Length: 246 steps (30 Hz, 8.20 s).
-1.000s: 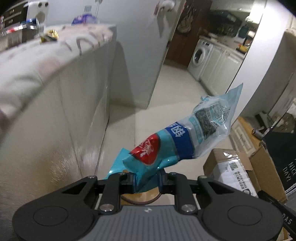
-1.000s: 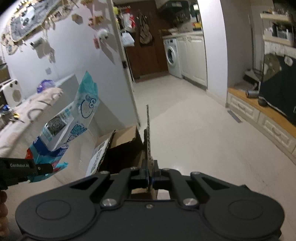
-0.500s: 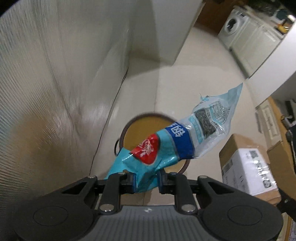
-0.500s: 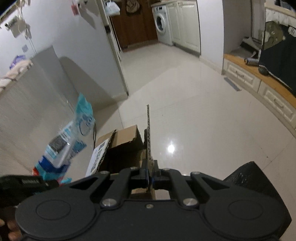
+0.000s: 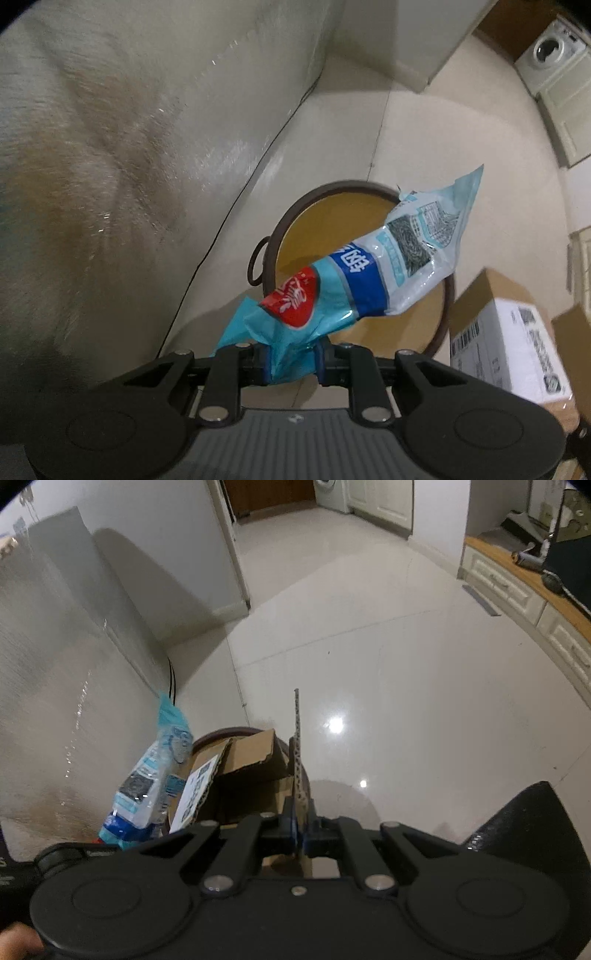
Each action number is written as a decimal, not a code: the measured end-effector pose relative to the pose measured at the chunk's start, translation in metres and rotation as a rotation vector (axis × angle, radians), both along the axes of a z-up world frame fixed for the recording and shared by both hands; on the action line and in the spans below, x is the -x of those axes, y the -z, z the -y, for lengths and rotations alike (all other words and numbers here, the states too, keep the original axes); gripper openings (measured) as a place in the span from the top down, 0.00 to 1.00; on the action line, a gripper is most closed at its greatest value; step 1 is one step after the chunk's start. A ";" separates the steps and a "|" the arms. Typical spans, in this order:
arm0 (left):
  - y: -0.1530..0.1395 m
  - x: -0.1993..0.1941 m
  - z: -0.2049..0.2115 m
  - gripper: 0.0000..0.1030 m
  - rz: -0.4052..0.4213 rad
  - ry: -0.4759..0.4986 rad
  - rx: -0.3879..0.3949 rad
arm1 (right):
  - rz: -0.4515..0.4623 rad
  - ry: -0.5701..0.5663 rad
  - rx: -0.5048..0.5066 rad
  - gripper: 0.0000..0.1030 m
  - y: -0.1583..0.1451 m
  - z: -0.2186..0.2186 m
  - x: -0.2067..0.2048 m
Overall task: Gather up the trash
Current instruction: 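Carry the box and snack bag with both tools over the yellow bin, then open both tools to drop the box and snack bag into the bin, then raise both tools away from the bin back toward the bed, then grasp the white tissue with the left tool, then grasp the gold wrapper with the right tool while the left tool holds the tissue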
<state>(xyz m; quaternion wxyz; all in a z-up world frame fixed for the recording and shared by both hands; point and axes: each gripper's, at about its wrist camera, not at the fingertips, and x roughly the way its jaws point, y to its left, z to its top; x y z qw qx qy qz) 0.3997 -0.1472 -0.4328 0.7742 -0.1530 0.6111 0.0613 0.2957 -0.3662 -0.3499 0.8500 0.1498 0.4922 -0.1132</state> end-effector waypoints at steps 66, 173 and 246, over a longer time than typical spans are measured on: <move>-0.064 0.027 -0.013 0.01 0.091 0.322 -0.098 | -0.075 -0.214 0.043 0.00 0.018 0.001 -0.020; -0.457 0.202 -0.407 0.00 0.756 0.102 -0.303 | 0.571 -0.426 0.114 0.00 -0.324 -0.253 0.142; -0.420 0.209 -0.348 0.90 0.701 0.367 -0.035 | 0.424 -0.872 0.081 0.55 -0.288 -0.356 0.004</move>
